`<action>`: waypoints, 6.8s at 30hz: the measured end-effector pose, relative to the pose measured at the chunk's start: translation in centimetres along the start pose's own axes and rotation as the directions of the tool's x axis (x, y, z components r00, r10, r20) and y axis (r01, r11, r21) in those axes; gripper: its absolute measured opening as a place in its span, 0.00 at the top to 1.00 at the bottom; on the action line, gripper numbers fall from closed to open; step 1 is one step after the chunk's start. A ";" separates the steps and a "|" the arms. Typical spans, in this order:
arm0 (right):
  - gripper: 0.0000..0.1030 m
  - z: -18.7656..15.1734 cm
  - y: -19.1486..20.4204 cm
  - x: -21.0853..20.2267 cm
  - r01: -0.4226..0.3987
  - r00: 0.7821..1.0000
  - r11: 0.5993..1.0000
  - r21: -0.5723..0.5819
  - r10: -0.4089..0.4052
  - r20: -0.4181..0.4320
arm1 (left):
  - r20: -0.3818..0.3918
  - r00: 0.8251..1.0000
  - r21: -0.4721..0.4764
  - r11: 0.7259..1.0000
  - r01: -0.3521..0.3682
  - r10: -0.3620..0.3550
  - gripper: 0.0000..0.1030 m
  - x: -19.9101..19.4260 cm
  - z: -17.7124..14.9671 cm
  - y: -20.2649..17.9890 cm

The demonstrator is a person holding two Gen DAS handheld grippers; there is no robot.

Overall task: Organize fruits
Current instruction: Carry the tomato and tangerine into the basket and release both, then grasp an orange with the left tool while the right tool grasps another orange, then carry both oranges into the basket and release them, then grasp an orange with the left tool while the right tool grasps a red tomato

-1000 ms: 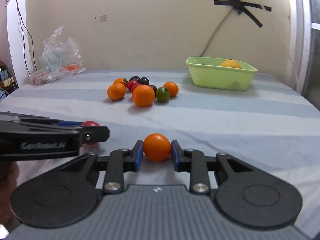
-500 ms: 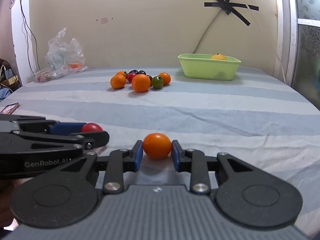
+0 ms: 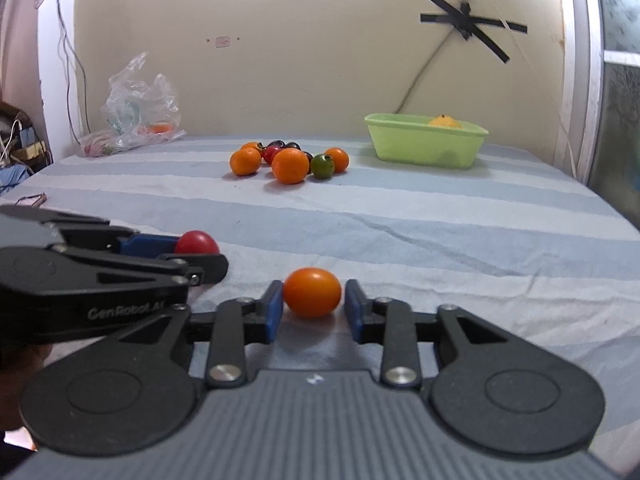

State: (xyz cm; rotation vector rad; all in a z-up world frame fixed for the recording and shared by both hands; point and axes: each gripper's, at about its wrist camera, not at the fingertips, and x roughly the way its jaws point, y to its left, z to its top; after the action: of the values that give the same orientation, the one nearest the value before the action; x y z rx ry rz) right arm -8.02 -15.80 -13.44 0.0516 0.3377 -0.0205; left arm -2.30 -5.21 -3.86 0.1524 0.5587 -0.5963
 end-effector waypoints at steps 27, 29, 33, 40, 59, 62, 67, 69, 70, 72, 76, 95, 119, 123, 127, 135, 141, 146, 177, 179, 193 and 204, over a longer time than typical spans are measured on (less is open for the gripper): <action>0.68 14.5 -13.1 16.6 0.027 0.994 0.999 0.048 -0.031 0.103 | -0.083 0.968 -0.176 0.960 0.220 -0.237 0.68 24.6 21.6 3.7; 0.67 14.3 -12.7 17.0 0.033 0.994 0.999 0.025 -0.036 0.103 | -0.077 0.971 -0.151 0.966 0.211 -0.224 0.61 24.6 21.5 3.3; 0.67 13.8 -12.5 17.0 0.059 0.992 0.998 0.005 -0.059 0.107 | -0.064 0.974 -0.137 0.968 0.209 -0.219 0.59 23.8 21.6 3.5; 0.67 13.6 -12.6 13.6 0.052 0.986 0.997 0.061 -0.061 0.156 | 0.110 0.979 -0.205 0.960 0.190 -0.170 0.59 13.1 20.5 10.2; 0.66 9.4 -1.2 12.0 -0.200 0.979 0.976 0.089 0.203 -0.029 | -0.002 0.995 -0.384 0.918 0.095 -0.104 0.50 9.9 9.7 15.9; 0.52 9.8 -0.8 13.3 -0.161 0.985 0.984 0.076 0.165 -0.054 | -0.031 0.994 -0.391 0.917 0.083 -0.103 0.51 11.2 9.5 15.4; 0.53 9.8 -1.0 14.2 -0.168 0.980 0.981 0.100 0.177 -0.086 | -0.026 0.995 -0.369 0.926 0.082 -0.099 0.64 11.8 8.8 14.3; 0.62 9.7 -0.8 14.4 -0.173 0.979 0.980 0.099 0.183 -0.094 | -0.028 0.996 -0.366 0.928 0.072 -0.089 0.64 11.4 8.7 14.0; 0.62 9.7 -0.7 14.3 -0.172 0.979 0.980 0.097 0.181 -0.089 | -0.030 0.996 -0.368 0.927 0.071 -0.088 0.64 11.1 8.6 13.9; 0.63 9.5 -0.6 13.7 -0.167 0.982 0.982 0.085 0.173 -0.072 | -0.031 0.994 -0.375 0.923 0.083 -0.102 0.65 10.0 8.3 13.5; 0.63 9.0 -0.3 11.7 -0.168 0.983 0.983 0.070 0.172 -0.059 | -0.018 0.994 -0.315 0.944 0.095 -0.106 0.64 6.4 6.9 11.7; 0.61 3.0 1.1 2.6 -0.143 0.986 0.989 0.043 0.147 -0.084 | 0.013 0.996 -0.182 0.980 0.086 -0.085 0.61 -0.4 1.0 5.9; 0.53 2.1 2.0 1.4 -0.083 0.995 0.996 -0.040 0.081 -0.062 | -0.013 0.998 -0.157 0.986 0.059 -0.062 0.57 0.1 0.9 5.3; 0.55 1.9 2.0 1.6 -0.089 0.994 0.995 -0.036 0.087 -0.071 | -0.006 0.998 -0.145 0.988 0.062 -0.063 0.63 0.3 0.8 5.1; 0.62 1.9 2.1 1.6 -0.095 0.993 0.994 -0.051 0.091 -0.069 | 0.000 0.996 -0.155 0.984 0.086 -0.087 0.65 0.4 1.3 5.1; 0.63 4.6 -1.3 2.9 -0.067 0.998 0.996 0.055 0.068 -0.015 | 0.068 0.984 -0.101 0.980 0.170 -0.164 0.64 2.3 7.4 4.1; 0.63 9.9 -6.8 6.3 -0.036 0.997 0.991 0.130 0.027 0.073 | 0.075 0.971 -0.082 0.969 0.232 -0.227 0.64 7.8 14.8 3.7; 0.63 13.3 -11.0 11.2 0.023 0.996 0.991 0.130 -0.034 0.083 | 0.007 0.959 -0.154 0.947 0.282 -0.285 0.64 14.4 19.6 4.4; 0.62 10.5 -7.8 10.2 -0.137 0.990 0.973 0.187 0.130 0.052 | 0.094 0.996 -0.398 0.916 0.050 -0.014 0.57 6.4 10.7 18.0; 0.62 9.8 -6.2 10.2 -0.166 0.986 0.970 0.180 0.164 0.027 | 0.064 0.998 -0.406 0.913 0.037 -0.011 0.57 6.5 9.4 18.3; 0.62 10.9 0.7 14.7 -0.168 0.985 0.984 -0.060 0.164 -0.058 | -0.014 0.992 -0.359 0.927 0.111 -0.124 0.48 13.6 10.8 17.5; 0.81 10.8 1.0 16.9 -0.166 0.979 0.985 -0.054 0.158 -0.130 | 0.009 0.991 -0.357 0.926 0.127 -0.132 0.65 13.3 10.0 16.9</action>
State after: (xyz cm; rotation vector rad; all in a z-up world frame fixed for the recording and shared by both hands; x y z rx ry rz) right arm 11.51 -15.57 -8.81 0.0167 0.4587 0.1555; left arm 20.97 -0.73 -2.97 -0.2261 0.6867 -0.6124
